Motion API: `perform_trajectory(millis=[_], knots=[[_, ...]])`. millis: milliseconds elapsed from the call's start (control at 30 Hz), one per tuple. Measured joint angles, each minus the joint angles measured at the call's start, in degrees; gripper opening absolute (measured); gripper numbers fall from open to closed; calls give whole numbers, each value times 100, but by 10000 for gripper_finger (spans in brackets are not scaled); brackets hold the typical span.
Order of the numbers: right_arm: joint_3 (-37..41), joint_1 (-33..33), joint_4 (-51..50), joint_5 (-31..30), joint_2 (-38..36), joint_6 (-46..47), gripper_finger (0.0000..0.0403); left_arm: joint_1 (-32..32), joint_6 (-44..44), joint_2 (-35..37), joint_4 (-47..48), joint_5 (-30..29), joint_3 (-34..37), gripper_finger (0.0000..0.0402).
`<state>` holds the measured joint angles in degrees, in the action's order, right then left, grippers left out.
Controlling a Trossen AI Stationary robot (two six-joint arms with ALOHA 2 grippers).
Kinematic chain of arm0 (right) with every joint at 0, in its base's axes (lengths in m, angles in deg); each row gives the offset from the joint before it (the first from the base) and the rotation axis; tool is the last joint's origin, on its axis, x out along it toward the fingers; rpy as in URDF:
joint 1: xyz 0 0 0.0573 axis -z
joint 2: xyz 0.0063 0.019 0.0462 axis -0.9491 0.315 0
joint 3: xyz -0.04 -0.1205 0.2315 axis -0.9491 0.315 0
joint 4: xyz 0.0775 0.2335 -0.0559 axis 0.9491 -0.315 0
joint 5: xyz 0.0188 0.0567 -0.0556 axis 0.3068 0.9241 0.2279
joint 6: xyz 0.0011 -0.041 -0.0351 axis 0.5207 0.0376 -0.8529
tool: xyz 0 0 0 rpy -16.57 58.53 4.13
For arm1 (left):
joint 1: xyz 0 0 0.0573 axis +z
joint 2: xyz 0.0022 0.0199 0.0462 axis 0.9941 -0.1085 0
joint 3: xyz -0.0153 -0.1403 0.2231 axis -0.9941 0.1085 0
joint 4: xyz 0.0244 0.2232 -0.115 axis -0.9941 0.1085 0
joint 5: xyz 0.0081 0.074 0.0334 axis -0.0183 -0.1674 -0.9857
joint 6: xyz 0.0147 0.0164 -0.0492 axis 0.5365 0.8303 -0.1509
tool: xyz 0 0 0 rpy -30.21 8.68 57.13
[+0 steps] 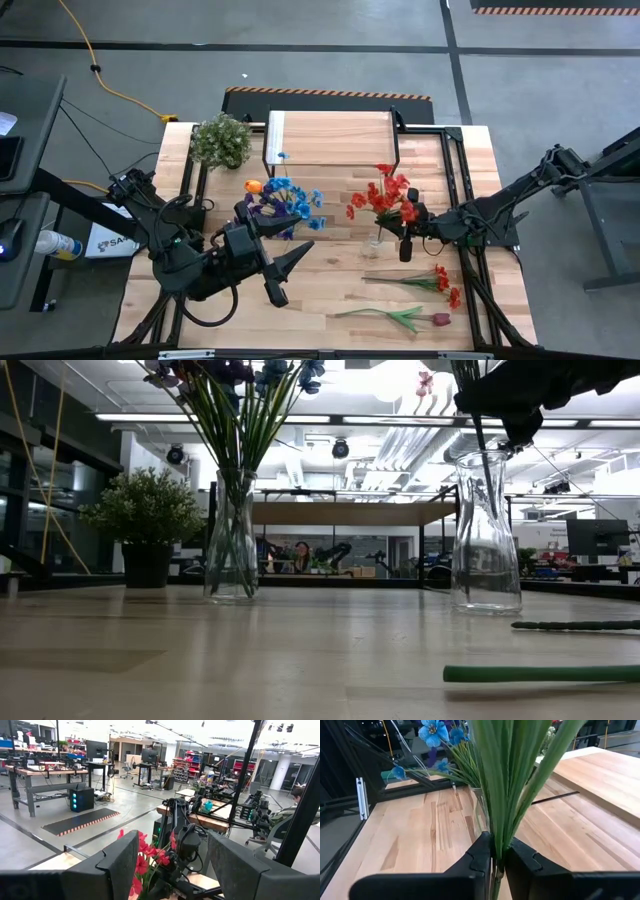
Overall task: Pick and place flowers into a vace then onto a shelf
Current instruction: Put the top red flowers into the right transparent vase
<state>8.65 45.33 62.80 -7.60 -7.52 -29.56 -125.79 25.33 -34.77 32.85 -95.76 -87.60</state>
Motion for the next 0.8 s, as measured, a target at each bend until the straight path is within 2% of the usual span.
perform_trajectory(millis=[367,800], knots=[[0,0,-90,-13,0,6,64,0,0,0,1,0,0,271],[0,0,-101,-9,0,-20,139,0,0,0,1,0,0,271]])
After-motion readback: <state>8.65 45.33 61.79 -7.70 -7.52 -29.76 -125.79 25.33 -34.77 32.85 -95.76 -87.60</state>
